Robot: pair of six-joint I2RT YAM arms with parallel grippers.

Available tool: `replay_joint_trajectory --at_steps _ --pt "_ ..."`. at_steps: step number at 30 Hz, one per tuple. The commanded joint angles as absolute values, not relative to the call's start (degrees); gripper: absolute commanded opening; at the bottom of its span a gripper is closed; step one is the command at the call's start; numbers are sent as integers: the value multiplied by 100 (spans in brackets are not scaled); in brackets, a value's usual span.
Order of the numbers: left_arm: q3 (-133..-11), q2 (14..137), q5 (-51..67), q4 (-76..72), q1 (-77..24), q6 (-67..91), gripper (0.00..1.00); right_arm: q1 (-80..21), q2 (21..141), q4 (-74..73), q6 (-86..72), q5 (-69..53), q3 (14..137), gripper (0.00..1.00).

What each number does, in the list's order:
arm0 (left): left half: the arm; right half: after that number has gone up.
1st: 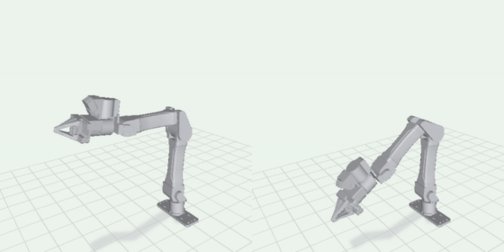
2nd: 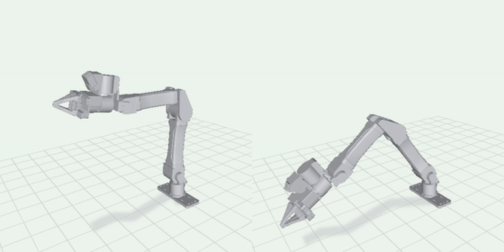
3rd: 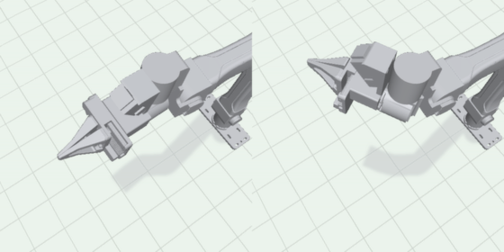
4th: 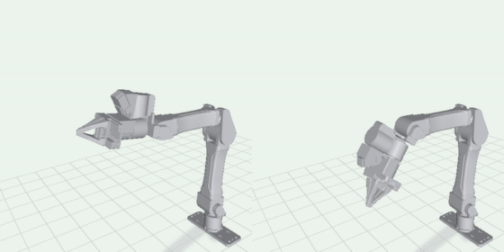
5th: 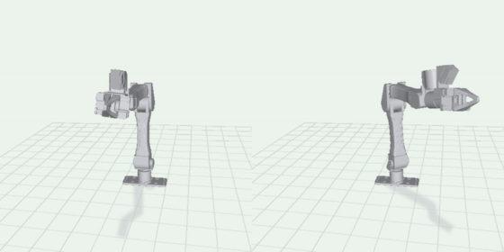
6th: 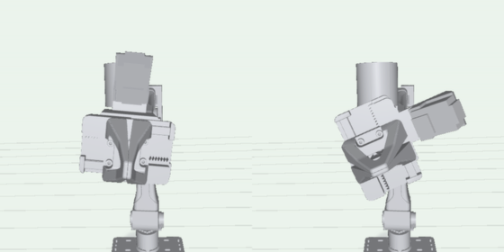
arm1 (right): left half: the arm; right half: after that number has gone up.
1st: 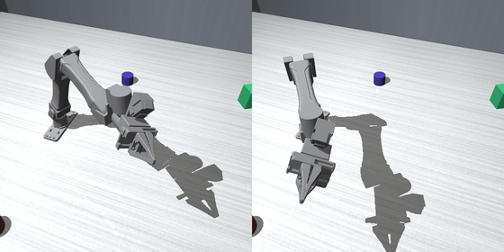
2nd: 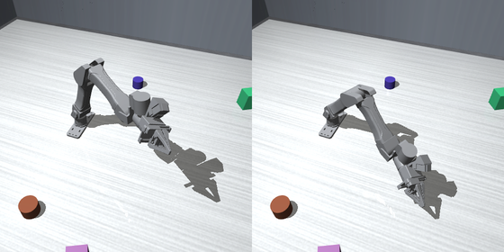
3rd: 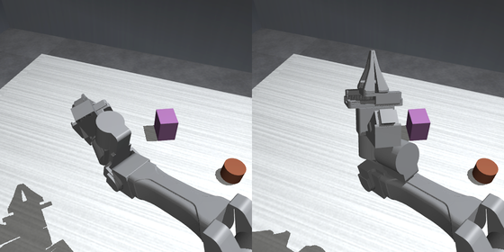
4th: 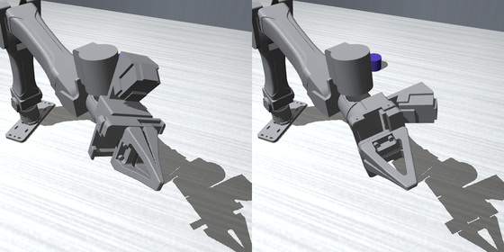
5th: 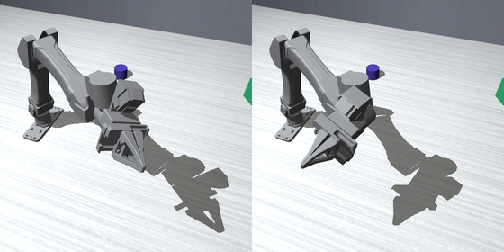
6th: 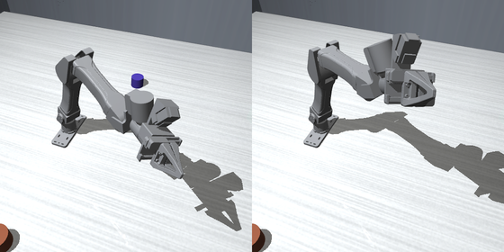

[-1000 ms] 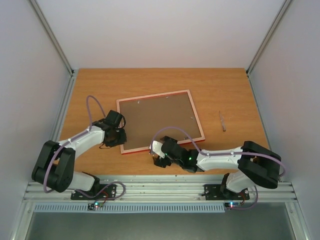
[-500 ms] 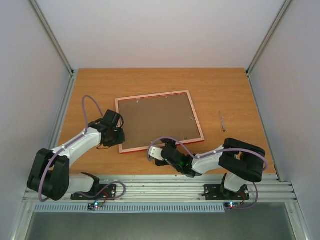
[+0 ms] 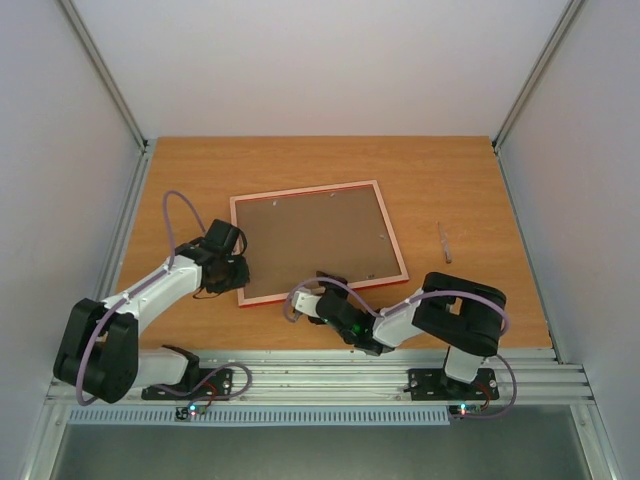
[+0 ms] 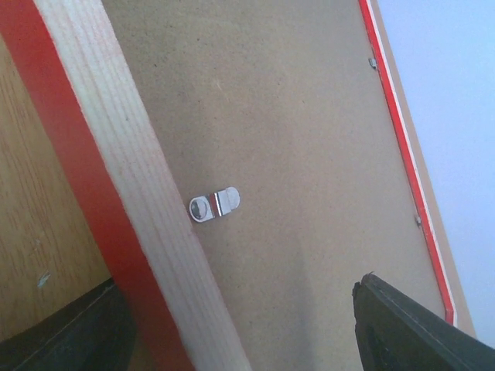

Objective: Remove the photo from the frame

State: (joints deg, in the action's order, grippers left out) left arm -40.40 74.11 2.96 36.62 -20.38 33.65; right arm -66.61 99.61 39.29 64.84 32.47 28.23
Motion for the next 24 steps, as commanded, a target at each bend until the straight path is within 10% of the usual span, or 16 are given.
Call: replay_joint_trajectory --at_steps 1,24 --pt "-4263 7275 552 3339 -2068 3362 3 -6702 10242 4651 6821 3534 2905 75" --pt "-4245 7210 970 3297 -2065 3399 3 -6790 11364 5843 7784 4043 3287 69"
